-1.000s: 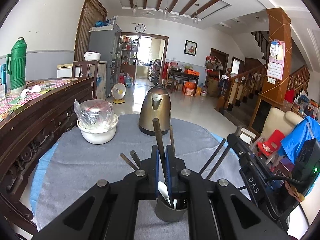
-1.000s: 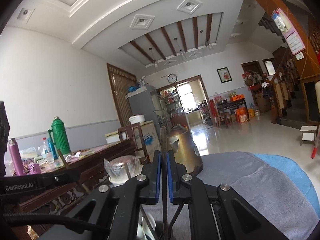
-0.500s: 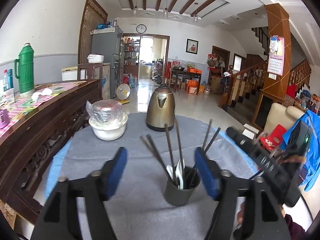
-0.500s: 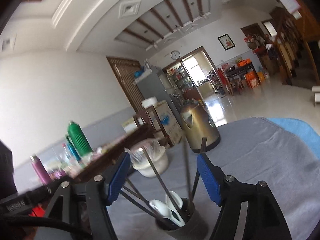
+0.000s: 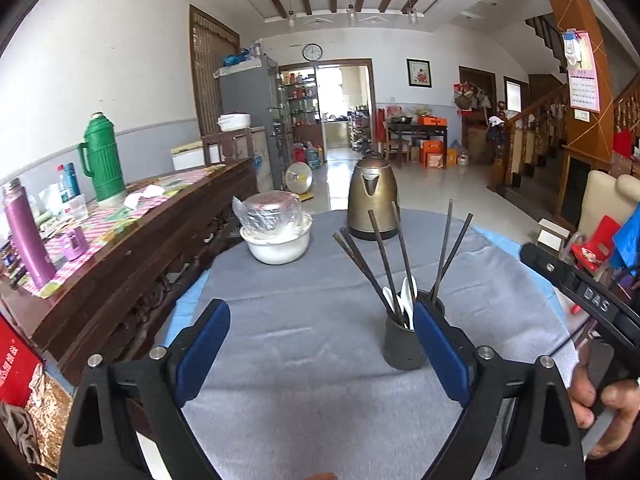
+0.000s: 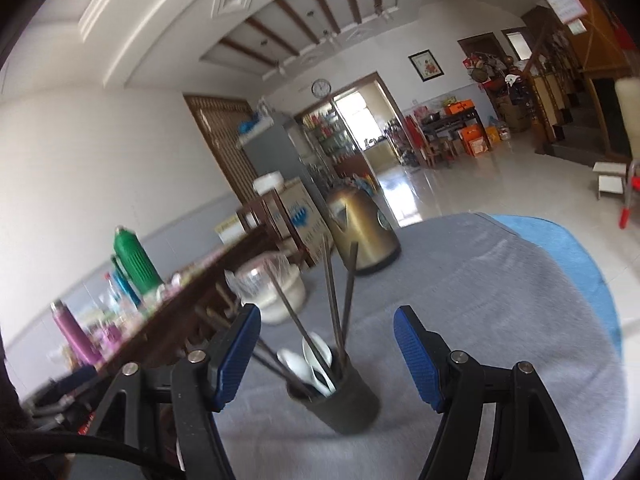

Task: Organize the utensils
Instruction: 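Withdraw both open tools up and away from the grey cup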

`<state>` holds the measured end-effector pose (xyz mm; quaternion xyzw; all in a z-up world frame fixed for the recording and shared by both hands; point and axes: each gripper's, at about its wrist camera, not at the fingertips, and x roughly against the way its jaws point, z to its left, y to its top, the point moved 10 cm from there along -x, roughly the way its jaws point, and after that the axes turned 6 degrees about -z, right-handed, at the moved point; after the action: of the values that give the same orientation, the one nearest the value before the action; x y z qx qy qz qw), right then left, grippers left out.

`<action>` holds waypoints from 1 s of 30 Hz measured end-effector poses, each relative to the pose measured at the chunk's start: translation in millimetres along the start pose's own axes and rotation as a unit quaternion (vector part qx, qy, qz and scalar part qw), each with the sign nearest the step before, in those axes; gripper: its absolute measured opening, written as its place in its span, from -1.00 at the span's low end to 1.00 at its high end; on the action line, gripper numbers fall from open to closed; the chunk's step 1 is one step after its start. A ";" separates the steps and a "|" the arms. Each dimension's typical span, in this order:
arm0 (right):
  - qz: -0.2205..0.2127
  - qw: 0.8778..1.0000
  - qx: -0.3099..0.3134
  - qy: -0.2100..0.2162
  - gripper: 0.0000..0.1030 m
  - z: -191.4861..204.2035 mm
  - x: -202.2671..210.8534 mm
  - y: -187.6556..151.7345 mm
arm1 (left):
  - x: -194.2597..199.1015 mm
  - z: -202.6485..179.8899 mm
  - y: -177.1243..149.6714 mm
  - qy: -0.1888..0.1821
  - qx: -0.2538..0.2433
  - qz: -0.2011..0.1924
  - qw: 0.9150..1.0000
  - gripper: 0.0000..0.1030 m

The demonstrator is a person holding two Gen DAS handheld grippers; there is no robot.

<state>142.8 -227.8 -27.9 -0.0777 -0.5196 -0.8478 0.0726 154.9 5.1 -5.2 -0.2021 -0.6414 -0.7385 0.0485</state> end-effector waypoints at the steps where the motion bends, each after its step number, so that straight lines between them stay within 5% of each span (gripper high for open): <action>1: 0.004 1.000 0.006 -0.004 0.42 0.6 5.5 -0.4 | 3.5 0.5 0.2 0.005 -0.003 -0.003 1.000 0.84; 17: 0.035 0.995 0.088 -0.036 0.42 35.2 79.4 -5.5 | 52.8 27.1 4.0 0.054 0.000 -0.030 0.998 0.90; 30: 0.068 0.985 0.146 -0.055 0.42 69.7 109.4 -41.4 | 73.7 35.3 -7.9 0.083 -0.013 -0.023 0.996 0.93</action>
<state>31.4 -151.6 -10.0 -0.1480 -0.6347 -0.7501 0.1122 93.3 54.5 17.4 -0.1259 -0.6304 -0.7616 0.0817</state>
